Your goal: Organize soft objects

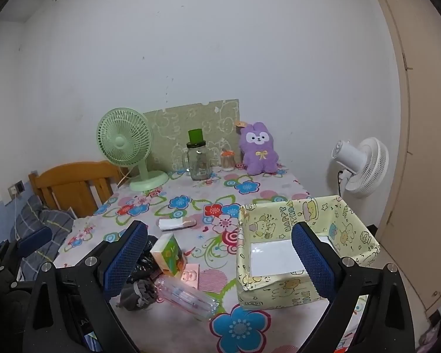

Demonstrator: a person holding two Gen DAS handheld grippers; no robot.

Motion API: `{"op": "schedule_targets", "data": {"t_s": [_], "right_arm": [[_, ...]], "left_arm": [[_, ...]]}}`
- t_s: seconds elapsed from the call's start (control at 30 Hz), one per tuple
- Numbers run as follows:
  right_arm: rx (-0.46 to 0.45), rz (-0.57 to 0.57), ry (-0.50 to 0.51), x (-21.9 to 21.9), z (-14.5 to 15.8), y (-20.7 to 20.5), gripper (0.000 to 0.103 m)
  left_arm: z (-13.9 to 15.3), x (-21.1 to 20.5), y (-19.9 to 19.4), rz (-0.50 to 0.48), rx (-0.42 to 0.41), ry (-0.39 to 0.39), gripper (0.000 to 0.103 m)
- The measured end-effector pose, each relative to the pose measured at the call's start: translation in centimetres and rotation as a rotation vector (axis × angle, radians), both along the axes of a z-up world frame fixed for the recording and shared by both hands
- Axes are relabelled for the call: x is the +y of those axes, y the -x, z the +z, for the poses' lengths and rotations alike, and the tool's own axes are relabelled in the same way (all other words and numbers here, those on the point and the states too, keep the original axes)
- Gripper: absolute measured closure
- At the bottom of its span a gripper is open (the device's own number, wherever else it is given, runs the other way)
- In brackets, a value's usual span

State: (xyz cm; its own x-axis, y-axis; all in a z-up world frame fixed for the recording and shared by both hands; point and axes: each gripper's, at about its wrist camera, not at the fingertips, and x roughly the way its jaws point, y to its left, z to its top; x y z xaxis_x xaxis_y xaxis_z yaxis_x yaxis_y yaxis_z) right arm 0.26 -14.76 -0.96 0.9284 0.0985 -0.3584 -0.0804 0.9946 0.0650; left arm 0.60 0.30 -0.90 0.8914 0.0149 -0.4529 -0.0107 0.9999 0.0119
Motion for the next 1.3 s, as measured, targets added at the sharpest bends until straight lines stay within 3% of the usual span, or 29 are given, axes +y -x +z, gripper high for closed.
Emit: {"op": "schedule_targets", "data": {"t_s": [1.3], "right_arm": [[0.006, 0.012, -0.011, 0.01, -0.07, -0.3, 0.003]], "left_arm": [[-0.28, -0.19, -0.4, -0.015, 0.004, 0.025, 0.001]]}}
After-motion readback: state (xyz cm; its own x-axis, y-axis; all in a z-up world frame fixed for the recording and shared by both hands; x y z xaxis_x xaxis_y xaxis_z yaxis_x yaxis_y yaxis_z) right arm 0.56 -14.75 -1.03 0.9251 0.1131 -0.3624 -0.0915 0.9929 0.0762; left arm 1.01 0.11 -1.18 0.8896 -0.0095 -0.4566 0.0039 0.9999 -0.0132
